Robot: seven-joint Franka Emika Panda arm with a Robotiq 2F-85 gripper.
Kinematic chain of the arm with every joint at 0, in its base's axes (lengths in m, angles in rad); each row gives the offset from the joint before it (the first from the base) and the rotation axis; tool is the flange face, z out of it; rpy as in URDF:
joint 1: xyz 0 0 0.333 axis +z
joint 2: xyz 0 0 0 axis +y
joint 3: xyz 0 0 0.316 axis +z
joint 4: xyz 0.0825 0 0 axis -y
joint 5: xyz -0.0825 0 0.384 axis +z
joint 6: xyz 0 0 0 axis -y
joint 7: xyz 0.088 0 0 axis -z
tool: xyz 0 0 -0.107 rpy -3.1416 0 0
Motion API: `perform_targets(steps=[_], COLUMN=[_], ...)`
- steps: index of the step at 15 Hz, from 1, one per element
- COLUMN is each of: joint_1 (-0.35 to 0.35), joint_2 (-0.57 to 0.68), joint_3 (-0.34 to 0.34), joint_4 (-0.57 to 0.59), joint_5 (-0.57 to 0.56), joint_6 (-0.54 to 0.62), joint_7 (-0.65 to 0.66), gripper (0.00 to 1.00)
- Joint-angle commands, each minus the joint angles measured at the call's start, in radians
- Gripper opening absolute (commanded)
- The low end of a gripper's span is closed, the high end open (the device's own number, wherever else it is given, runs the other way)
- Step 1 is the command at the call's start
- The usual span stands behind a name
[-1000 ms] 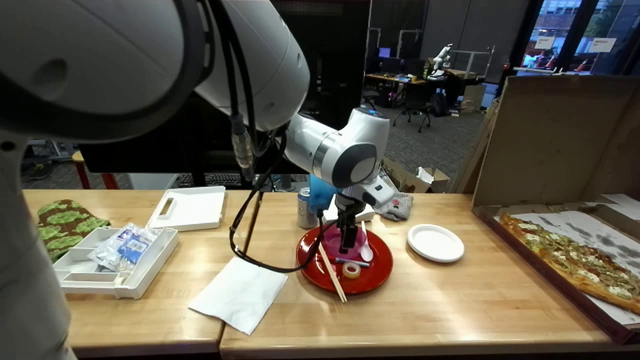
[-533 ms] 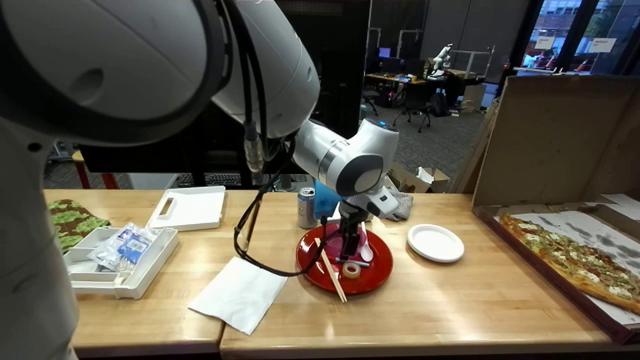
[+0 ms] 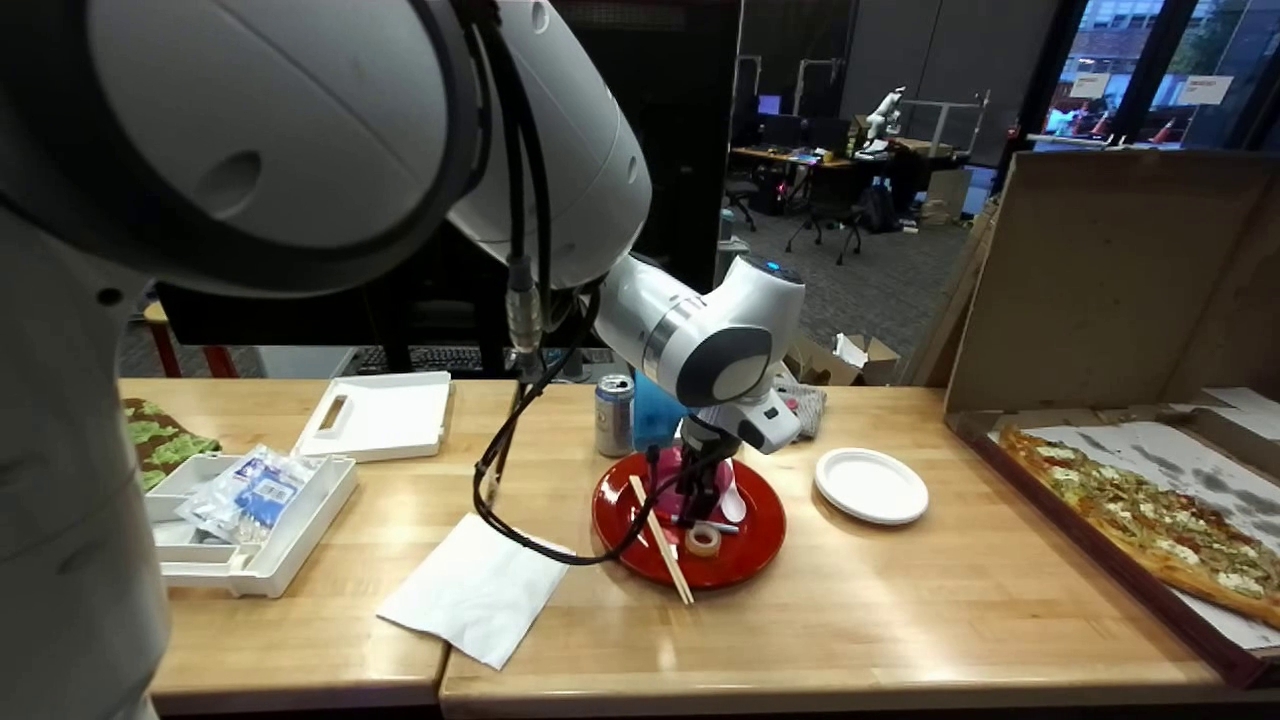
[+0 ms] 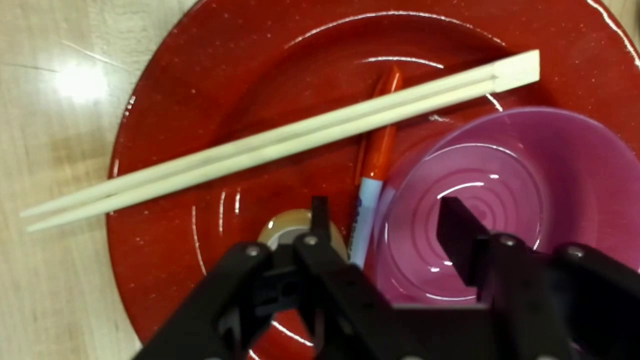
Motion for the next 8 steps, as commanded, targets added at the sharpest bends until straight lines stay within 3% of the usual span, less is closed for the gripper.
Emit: perform_targets(steps=[1,5,8], joint_1=[0.011,0.01,0.011], joint_2=[0.002,-0.004,-0.011], joint_3=[-0.014,-0.016,-0.017], joint_4=[0.016,0.016,0.024], joint_5=[0.024,0.022,0.018], joint_6=[-0.025,-0.025,-0.028], joint_7=[-0.019,-0.02,-0.021], gripper=[0.28,0.01,0.0])
